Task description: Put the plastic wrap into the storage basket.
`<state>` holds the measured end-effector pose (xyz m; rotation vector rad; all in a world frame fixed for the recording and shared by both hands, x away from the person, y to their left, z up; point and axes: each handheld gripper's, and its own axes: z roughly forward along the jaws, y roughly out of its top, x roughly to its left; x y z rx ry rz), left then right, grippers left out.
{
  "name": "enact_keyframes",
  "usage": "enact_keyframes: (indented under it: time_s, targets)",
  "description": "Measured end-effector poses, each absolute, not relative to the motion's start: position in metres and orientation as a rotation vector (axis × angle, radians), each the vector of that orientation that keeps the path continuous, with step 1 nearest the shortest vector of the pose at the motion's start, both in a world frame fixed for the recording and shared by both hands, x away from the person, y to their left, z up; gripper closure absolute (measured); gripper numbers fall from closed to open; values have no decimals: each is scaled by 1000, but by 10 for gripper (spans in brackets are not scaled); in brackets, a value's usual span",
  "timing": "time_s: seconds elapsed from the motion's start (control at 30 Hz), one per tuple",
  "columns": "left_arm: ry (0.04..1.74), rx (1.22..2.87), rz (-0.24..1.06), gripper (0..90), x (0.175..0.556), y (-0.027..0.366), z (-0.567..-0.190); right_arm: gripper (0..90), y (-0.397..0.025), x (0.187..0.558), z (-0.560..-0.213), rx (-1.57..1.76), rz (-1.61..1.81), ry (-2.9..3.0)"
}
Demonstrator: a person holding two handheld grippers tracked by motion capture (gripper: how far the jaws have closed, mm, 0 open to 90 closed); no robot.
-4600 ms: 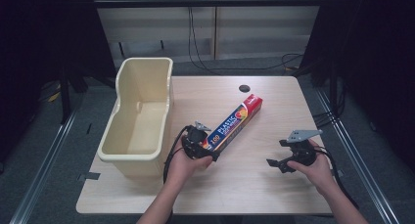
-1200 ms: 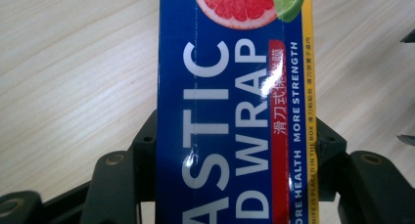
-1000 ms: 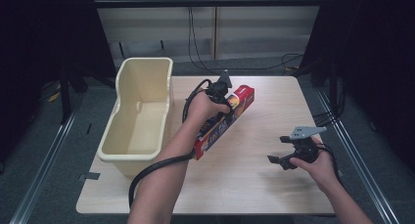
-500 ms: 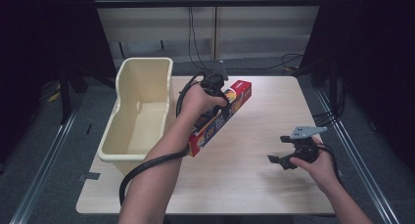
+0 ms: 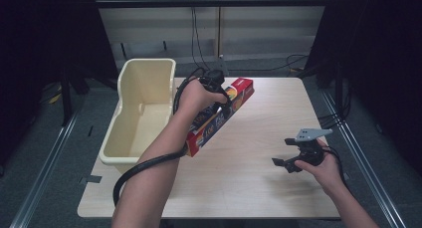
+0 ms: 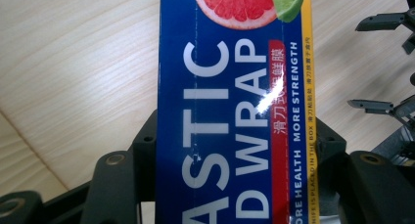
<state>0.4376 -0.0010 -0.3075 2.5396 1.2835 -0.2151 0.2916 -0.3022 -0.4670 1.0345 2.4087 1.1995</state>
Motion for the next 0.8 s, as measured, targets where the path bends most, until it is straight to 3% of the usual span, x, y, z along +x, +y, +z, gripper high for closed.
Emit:
enact_keyframes:
  time_s: [0.8]
  targets:
    - [1371, 2492, -167, 410, 437, 32, -270, 55, -300, 292, -468, 1022, 1193, 2425]
